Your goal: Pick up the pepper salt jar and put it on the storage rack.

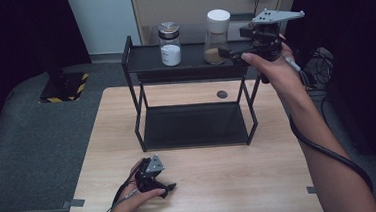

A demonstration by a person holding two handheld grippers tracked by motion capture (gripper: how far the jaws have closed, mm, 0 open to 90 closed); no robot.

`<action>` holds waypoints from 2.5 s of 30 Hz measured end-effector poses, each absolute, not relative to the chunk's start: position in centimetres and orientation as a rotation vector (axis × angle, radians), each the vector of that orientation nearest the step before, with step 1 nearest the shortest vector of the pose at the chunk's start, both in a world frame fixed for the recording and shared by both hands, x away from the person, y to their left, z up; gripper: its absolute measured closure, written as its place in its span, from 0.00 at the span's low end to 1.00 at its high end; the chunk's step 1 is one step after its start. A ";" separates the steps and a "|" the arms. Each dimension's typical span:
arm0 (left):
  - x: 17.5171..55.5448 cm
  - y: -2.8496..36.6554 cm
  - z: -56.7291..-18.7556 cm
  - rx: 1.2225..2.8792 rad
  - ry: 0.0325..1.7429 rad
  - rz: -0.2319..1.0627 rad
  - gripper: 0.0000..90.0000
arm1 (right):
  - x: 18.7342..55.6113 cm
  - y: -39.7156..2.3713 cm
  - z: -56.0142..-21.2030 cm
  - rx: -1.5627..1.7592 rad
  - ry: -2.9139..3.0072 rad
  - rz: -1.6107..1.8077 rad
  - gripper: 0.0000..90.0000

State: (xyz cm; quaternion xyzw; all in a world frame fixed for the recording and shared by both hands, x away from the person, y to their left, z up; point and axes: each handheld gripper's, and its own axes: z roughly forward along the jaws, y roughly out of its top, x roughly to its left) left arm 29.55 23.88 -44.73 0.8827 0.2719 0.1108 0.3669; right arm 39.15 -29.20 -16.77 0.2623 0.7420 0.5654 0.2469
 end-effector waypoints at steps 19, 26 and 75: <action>29.5 23.9 -44.7 2.269 0.698 0.286 0.00 | 36.4 -29.2 -20.3 0.674 2.103 1.521 0.03; 29.5 23.9 -44.7 2.268 0.698 0.286 0.00 | 35.9 -29.3 -21.9 0.681 2.125 1.520 0.03; 29.5 23.9 -44.7 2.268 0.698 0.286 0.00 | 32.4 -31.8 -32.2 0.753 2.268 1.418 0.03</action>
